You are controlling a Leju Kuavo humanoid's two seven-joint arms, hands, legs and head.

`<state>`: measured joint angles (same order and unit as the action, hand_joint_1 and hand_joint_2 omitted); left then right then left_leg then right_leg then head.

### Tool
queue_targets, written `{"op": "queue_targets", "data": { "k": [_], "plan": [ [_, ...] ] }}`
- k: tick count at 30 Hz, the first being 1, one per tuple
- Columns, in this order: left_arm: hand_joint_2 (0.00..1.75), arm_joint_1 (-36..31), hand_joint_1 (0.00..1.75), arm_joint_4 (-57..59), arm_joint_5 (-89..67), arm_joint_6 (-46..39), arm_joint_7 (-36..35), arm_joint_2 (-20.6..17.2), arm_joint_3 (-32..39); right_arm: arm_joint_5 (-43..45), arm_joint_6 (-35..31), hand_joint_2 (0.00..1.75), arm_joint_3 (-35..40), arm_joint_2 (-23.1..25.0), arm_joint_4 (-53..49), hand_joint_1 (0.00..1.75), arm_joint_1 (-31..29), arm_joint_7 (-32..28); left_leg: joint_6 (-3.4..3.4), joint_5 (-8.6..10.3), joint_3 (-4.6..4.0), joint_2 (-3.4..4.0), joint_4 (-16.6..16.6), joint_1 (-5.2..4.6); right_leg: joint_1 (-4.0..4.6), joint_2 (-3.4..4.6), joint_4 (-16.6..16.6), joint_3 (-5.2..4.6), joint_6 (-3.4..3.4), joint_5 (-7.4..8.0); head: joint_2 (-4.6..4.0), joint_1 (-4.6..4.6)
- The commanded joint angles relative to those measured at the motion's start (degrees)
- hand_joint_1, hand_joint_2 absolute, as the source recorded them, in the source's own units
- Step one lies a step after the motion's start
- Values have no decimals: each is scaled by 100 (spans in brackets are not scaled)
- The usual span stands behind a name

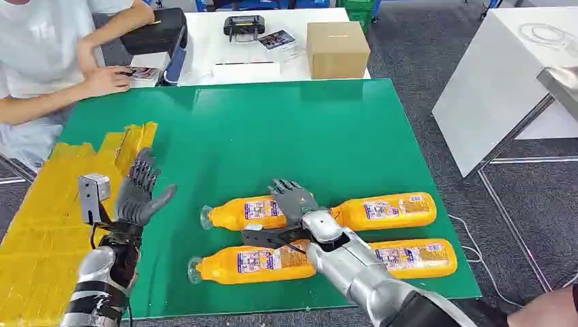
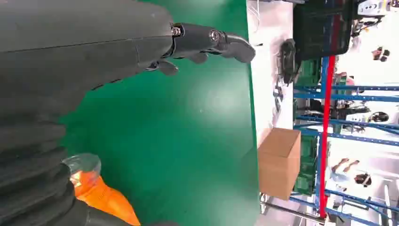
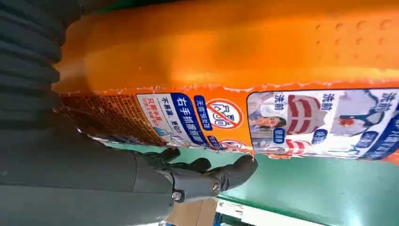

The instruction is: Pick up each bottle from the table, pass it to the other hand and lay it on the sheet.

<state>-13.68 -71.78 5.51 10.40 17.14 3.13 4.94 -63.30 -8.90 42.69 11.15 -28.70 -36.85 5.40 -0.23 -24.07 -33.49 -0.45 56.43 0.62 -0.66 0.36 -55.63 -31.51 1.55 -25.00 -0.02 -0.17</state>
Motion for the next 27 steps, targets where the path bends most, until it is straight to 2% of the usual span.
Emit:
{"op": "queue_targets", "data": {
  "k": [1,2,4,23,27],
  "plan": [
    [175,-292,0,402,52,46,17,63,-69,-46,-54,175,69,-7,509,115,-254,-5,4,-11,21,-9,4,5,8,-19,4,30,-7,-13,0,0],
    [175,-292,0,402,55,52,21,62,-70,-50,-73,175,61,-10,505,141,-248,-16,3,-5,12,-11,1,2,4,-18,3,20,-5,-9,0,0],
    [175,-296,0,405,61,60,29,60,-68,-51,-124,175,29,-14,490,175,-232,-42,3,-4,10,-9,0,1,3,-15,3,16,-4,-7,0,0],
    [175,-377,0,476,63,90,44,44,-68,-101,-238,175,-126,7,416,175,-226,-136,4,-7,14,-10,2,3,5,-17,3,21,-5,-10,0,0],
    [175,-374,0,451,23,102,47,45,-105,-44,-490,175,-267,17,276,175,-153,-188,4,-15,24,-7,7,7,10,-17,2,33,-8,-16,0,0]
  ]
}}
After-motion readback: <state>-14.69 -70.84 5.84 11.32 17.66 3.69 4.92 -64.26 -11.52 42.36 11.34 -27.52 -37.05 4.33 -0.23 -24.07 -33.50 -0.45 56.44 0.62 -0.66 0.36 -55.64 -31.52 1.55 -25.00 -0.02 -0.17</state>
